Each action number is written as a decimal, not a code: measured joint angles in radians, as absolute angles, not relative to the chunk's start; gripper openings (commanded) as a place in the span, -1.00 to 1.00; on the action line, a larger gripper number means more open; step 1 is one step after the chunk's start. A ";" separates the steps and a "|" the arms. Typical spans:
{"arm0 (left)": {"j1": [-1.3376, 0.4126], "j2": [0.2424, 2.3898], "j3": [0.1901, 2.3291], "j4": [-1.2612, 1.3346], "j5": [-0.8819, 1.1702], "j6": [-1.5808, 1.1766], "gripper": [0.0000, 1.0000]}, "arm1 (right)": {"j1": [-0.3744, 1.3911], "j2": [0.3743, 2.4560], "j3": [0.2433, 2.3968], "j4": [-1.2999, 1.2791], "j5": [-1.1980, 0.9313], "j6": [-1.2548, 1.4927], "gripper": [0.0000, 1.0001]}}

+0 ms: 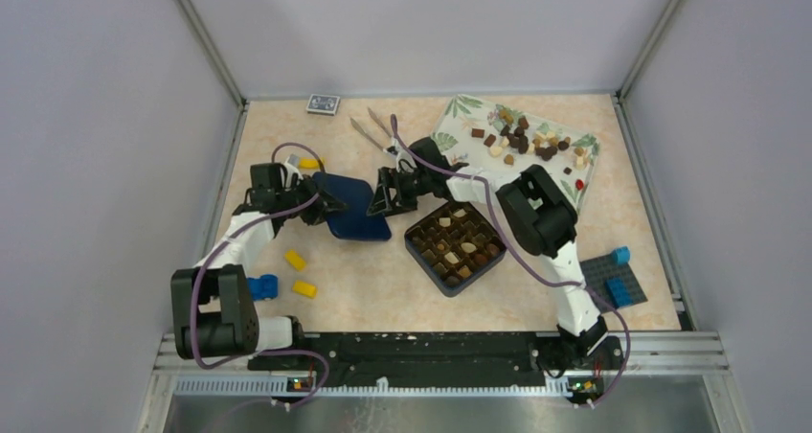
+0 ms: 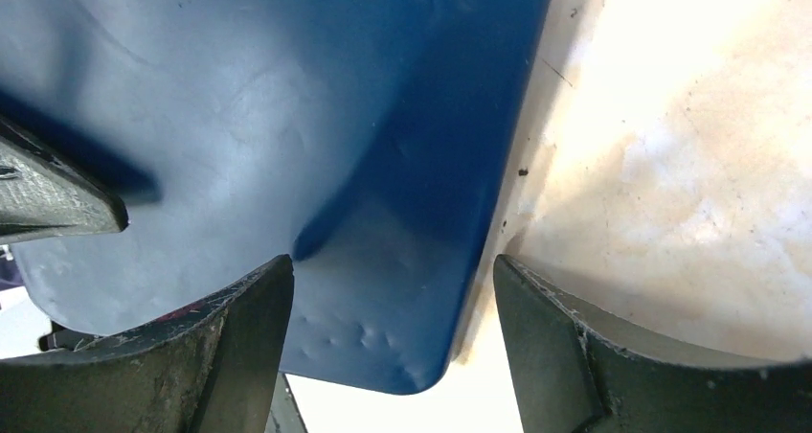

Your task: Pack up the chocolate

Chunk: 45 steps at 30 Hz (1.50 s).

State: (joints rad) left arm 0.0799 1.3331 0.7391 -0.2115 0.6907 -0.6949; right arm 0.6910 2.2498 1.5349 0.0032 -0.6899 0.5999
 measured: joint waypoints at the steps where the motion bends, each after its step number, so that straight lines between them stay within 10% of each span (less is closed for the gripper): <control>1: 0.080 1.329 0.741 -0.218 0.686 -0.697 -1.00 | 0.691 2.248 1.535 -0.004 -0.690 0.597 0.50; 18: 0.080 1.226 0.915 -0.366 0.653 -0.675 -1.00 | 0.600 1.978 1.602 -0.418 -0.385 0.381 0.55; 45: 0.030 1.218 0.968 -0.224 0.949 -0.763 -1.00 | 0.318 1.422 0.880 -0.427 -0.333 0.379 0.56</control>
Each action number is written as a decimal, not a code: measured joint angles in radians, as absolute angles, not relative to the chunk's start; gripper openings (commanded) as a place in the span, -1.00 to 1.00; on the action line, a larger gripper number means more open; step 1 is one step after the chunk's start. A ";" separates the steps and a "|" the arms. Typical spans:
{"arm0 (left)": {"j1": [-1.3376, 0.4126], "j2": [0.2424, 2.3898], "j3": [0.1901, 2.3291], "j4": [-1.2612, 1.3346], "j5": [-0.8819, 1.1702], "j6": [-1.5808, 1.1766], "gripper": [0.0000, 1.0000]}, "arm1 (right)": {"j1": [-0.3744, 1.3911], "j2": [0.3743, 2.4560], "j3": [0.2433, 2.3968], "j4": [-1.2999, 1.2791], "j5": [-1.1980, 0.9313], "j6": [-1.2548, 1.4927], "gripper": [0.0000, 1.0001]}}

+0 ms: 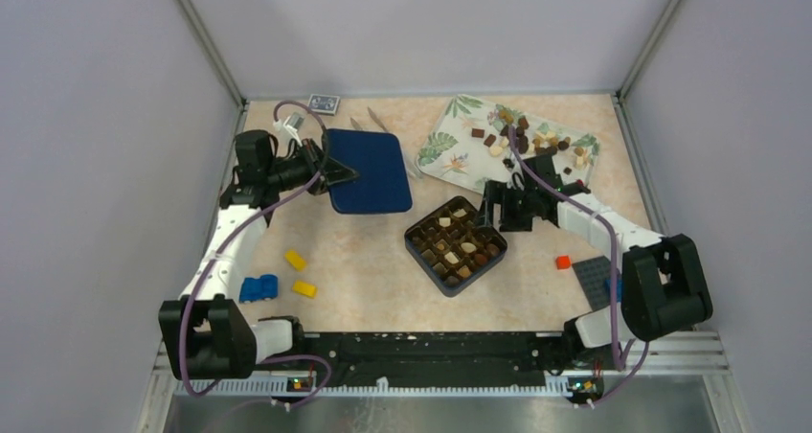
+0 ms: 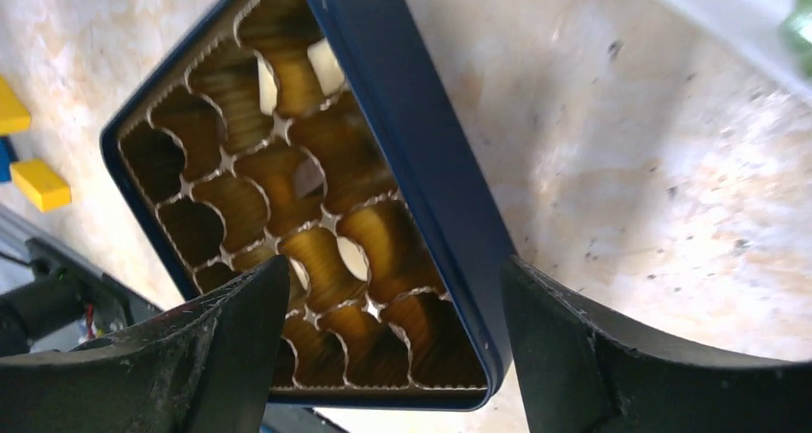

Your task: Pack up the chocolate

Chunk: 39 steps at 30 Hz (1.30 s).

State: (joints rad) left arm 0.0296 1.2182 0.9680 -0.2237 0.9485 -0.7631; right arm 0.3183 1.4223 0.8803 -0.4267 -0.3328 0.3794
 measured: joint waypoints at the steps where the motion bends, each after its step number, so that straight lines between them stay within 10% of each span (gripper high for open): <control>1: 0.028 1.218 0.965 -0.220 0.951 -0.765 -1.00 | 0.318 1.422 0.864 -0.420 -0.350 0.388 0.56; 25: -0.097 1.184 0.811 -0.105 0.973 -0.853 -1.00 | 0.500 1.184 0.712 -0.274 -0.429 0.649 0.61; 39: -0.105 1.166 0.791 0.087 1.105 -1.002 -1.00 | 0.381 1.262 0.654 0.471 -0.789 0.908 0.65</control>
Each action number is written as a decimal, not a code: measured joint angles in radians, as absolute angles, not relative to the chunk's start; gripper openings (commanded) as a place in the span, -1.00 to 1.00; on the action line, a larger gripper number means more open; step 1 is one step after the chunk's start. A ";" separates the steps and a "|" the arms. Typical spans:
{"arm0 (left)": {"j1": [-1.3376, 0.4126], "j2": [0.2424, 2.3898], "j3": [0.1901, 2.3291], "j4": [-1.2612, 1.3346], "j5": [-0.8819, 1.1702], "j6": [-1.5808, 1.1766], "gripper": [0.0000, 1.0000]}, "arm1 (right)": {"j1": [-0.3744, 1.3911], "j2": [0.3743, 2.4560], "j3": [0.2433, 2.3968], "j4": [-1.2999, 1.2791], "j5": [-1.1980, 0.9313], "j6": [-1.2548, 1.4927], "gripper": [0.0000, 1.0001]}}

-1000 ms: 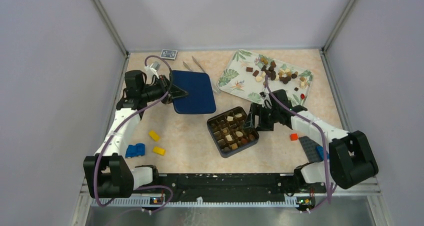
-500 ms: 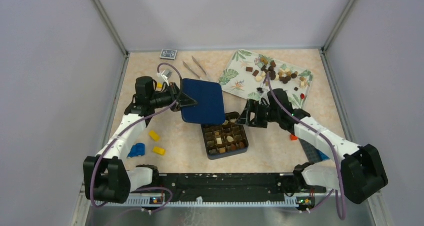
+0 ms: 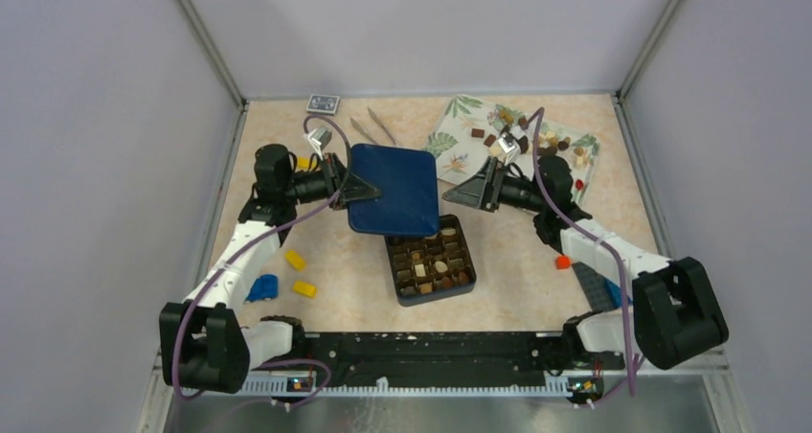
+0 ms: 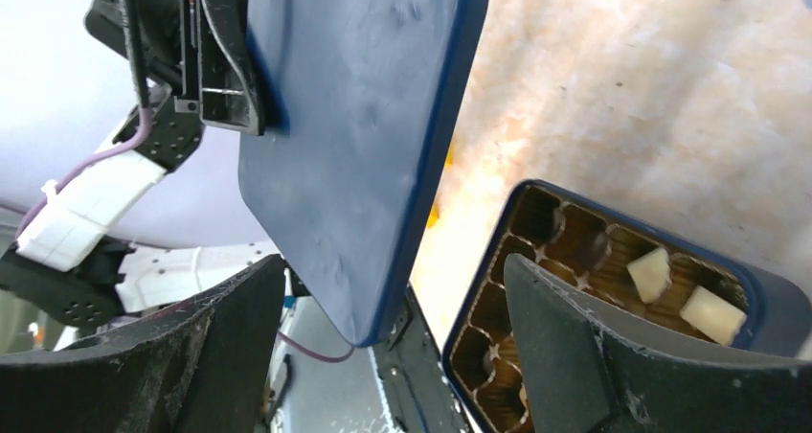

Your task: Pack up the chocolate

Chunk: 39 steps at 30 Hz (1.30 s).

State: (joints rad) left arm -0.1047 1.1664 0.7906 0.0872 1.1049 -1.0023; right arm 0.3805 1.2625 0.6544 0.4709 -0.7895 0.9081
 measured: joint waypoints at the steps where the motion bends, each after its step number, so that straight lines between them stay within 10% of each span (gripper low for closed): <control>1: -0.107 1.166 0.790 0.097 1.109 -1.010 -1.00 | 0.384 1.281 0.653 0.508 -0.803 0.929 0.64; 18: -0.151 1.147 0.781 0.233 1.138 -1.091 -0.99 | 0.437 1.605 0.628 1.340 -0.912 1.437 -0.23; 31: -0.159 1.147 0.778 0.276 1.162 -1.117 -0.58 | 0.471 1.677 0.637 1.479 -0.913 1.584 -0.59; 39: -0.159 1.148 0.780 0.237 1.147 -1.077 0.44 | 0.478 1.681 0.638 1.496 -0.915 1.602 -1.00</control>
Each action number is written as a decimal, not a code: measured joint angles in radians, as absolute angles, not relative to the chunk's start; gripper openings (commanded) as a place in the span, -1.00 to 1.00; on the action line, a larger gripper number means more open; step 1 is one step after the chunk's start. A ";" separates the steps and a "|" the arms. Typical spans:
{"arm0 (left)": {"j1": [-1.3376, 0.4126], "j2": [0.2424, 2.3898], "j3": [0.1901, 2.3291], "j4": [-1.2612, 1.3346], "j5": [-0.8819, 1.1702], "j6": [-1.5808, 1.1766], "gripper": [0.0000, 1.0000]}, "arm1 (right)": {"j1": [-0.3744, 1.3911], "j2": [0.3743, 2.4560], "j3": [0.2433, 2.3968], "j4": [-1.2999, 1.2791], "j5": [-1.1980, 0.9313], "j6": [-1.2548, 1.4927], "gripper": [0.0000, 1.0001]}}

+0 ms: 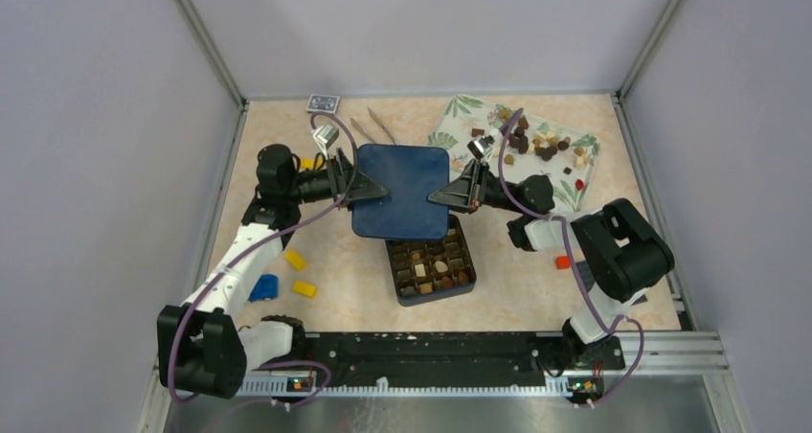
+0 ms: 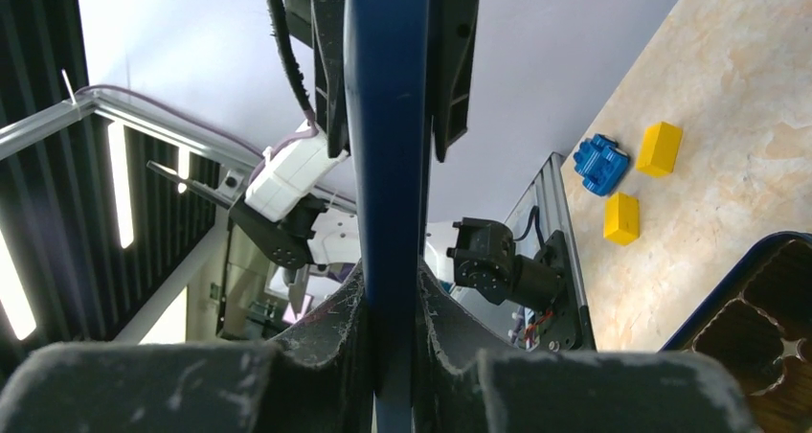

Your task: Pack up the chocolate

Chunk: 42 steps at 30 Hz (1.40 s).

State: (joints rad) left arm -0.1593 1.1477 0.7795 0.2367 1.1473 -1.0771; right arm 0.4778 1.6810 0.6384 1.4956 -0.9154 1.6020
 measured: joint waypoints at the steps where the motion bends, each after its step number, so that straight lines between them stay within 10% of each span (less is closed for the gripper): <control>1: -0.159 1.148 0.783 0.218 1.144 -1.064 0.60 | 0.478 1.681 0.638 1.496 -0.916 1.601 -1.00; 4: -0.159 1.148 0.805 0.144 1.130 -1.011 0.97 | 0.476 1.681 0.638 1.496 -0.916 1.602 -1.00; 32: -0.104 1.060 0.921 -0.513 0.797 -0.591 0.97 | 0.338 1.435 0.419 1.196 -1.019 1.425 -1.00; 42: -0.100 0.905 0.642 -0.397 0.674 -0.645 0.97 | 0.410 1.497 0.446 1.052 -1.074 1.324 -1.00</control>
